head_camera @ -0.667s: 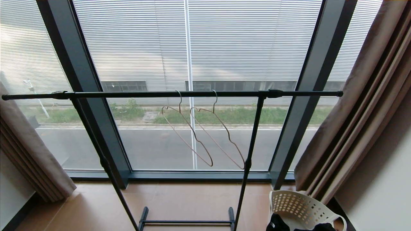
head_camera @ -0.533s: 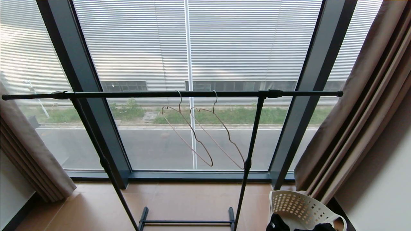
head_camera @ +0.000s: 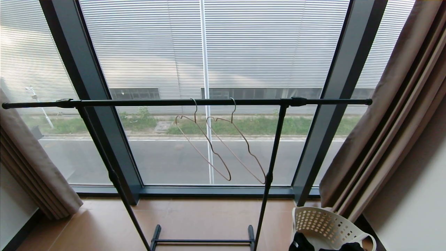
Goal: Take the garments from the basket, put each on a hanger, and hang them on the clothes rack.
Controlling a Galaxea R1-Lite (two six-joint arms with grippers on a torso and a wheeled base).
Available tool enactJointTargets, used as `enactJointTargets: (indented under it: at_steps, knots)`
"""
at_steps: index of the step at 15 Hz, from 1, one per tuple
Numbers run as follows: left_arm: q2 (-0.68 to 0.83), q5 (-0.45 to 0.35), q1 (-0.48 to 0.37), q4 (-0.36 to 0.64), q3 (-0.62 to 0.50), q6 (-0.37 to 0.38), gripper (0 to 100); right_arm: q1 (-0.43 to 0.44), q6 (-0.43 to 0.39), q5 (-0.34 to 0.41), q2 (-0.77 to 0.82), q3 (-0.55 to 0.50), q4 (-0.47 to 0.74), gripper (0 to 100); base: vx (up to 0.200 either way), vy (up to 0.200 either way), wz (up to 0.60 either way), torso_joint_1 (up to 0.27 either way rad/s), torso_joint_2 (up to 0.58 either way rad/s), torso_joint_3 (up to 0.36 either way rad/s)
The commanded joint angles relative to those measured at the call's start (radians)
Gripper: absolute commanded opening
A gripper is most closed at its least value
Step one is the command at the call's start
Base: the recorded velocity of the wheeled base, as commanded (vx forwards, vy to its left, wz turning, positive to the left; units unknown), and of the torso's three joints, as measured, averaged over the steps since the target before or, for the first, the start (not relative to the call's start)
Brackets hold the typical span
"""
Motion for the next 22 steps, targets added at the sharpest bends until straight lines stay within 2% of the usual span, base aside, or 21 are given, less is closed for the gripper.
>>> enactJointTargets:
  at_steps: [1, 16, 22]
  knots:
    - [0.001, 0.001, 0.001, 0.000, 0.000, -0.007, 100, 0.000, 0.004, 0.001, 0.001, 0.000, 0.000, 100, 0.000, 0.000, 0.00, 0.000, 0.00, 0.000]
    - [0.001, 0.002, -0.001, 0.000, 0.000, -0.005, 100, 0.000, -0.003, 0.002, 0.001, 0.000, 0.000, 100, 0.000, 0.000, 0.00, -0.004, 0.01, 0.005]
    - [0.001, 0.002, -0.001, 0.000, 0.000, -0.005, 100, 0.000, -0.003, 0.002, 0.001, 0.002, 0.000, 100, 0.000, 0.000, 0.00, -0.138, 0.33, 0.168]
